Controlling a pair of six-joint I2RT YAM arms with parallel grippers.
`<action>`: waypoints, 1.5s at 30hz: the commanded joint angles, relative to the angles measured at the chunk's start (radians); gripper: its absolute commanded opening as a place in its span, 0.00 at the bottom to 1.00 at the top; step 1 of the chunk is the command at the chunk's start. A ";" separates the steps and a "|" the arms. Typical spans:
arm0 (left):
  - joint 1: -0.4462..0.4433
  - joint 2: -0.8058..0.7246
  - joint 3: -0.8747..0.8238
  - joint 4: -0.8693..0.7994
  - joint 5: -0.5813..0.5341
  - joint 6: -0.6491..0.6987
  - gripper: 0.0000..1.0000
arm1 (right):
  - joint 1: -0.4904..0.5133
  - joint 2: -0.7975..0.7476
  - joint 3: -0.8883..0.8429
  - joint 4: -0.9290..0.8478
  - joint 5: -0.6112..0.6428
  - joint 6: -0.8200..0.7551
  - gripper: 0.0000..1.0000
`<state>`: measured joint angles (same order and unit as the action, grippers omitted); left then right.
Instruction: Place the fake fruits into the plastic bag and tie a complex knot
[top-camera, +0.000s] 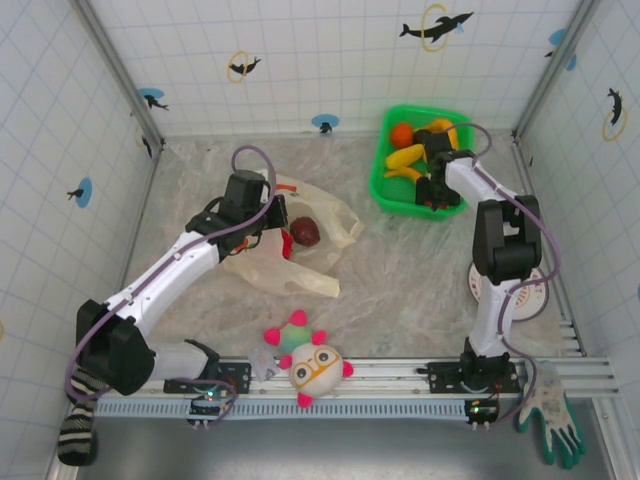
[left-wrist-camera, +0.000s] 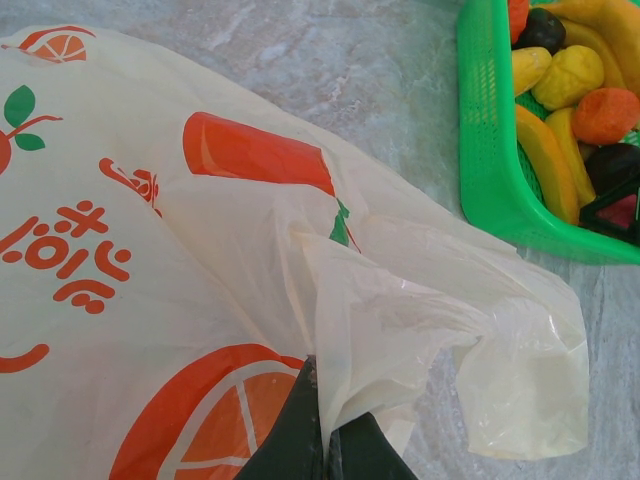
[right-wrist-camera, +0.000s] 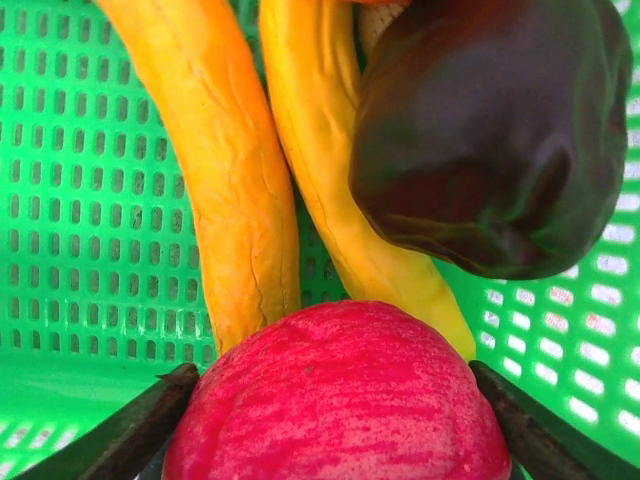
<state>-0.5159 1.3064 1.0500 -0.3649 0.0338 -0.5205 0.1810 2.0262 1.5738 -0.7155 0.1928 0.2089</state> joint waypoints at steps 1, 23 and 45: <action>0.008 0.005 0.033 0.002 0.004 0.024 0.00 | -0.003 -0.010 0.019 -0.017 -0.011 0.005 0.63; 0.008 0.010 0.028 0.007 0.010 0.019 0.00 | -0.003 -0.444 -0.230 0.232 -0.119 0.029 0.59; 0.009 0.004 0.027 -0.008 0.011 0.026 0.00 | 0.426 -0.947 -0.845 0.942 -0.295 0.297 0.58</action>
<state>-0.5159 1.3098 1.0500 -0.3653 0.0376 -0.5201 0.5438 1.0794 0.7712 0.0231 -0.1452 0.4465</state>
